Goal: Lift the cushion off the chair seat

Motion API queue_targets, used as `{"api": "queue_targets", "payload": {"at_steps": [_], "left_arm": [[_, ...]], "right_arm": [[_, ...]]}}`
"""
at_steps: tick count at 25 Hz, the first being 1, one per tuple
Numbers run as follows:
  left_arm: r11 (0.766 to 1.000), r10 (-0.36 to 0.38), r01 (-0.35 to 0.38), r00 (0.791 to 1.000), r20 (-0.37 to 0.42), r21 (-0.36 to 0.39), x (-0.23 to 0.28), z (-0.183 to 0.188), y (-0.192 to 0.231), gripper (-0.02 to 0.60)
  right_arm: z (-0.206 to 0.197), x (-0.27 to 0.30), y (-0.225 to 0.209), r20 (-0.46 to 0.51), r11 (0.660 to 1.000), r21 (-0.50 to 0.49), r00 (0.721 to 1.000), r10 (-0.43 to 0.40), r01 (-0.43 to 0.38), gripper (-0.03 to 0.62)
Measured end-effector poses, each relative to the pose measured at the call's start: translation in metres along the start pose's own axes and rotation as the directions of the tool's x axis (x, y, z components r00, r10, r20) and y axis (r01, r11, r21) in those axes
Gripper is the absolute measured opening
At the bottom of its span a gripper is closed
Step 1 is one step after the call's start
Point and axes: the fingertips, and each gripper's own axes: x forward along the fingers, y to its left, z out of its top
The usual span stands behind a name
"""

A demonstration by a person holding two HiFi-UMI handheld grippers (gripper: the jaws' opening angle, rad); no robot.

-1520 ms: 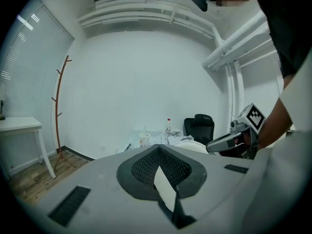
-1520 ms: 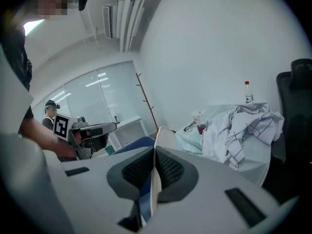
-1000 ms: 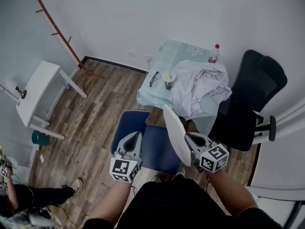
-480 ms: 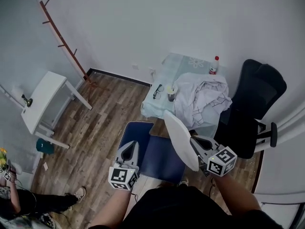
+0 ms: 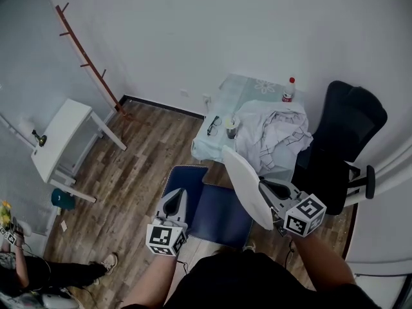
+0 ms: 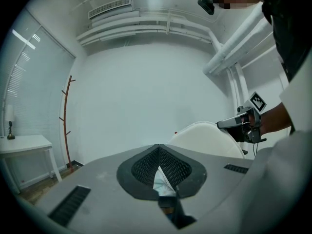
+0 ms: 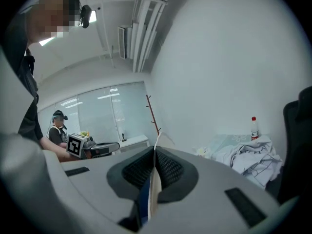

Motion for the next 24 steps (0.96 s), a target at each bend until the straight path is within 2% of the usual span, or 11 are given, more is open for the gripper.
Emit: {"api": "queue_targets", "payload": {"at_steps": [19, 24], "left_arm": [[1.0, -0.018, 0.018, 1.0, 0.011, 0.018, 0.012, 0.007, -0.014, 0.003], [1.0, 0.003, -0.004, 1.0, 0.014, 0.029, 0.007, 0.012, -0.005, 0.003]], "right_arm": [[0.001, -0.006, -0.01, 0.026, 1.0, -0.001, 1.0, -0.018, 0.018, 0.021], [0.002, 0.005, -0.008, 0.038, 1.0, -0.002, 0.999, 0.003, -0.003, 0.02]]}}
